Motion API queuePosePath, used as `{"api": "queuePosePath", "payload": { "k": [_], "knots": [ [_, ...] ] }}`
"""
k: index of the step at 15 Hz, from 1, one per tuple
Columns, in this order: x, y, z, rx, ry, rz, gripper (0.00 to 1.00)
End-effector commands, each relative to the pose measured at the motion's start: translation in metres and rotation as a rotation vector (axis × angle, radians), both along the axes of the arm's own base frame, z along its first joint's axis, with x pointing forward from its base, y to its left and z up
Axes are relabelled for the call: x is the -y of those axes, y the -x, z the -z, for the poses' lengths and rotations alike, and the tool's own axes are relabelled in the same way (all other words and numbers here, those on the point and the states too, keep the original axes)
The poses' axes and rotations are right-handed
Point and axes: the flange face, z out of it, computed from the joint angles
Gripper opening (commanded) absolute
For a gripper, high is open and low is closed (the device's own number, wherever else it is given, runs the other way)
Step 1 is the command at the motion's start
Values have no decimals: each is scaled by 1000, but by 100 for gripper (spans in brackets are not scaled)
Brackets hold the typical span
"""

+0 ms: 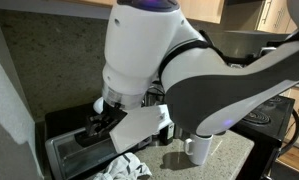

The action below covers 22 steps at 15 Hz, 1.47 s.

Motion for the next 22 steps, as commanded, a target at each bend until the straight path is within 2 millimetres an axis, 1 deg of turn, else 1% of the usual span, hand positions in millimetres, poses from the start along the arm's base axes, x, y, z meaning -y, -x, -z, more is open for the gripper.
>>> {"api": "queuePosePath", "payload": {
  "k": [1,4,6,8,12,15,18,22],
  "knots": [
    [10,13,-12,-86,16,-19,100],
    [21,24,-16,-166,29,-27,100],
    [28,40,-19,-203,44,-43,100],
    [32,61,-20,-227,65,-66,100],
    [40,111,-18,-236,113,-74,100],
    [55,141,-17,-238,129,-57,100],
    [73,162,-17,-239,117,-27,100],
    [95,182,-17,-233,97,-14,100]
  ]
}}
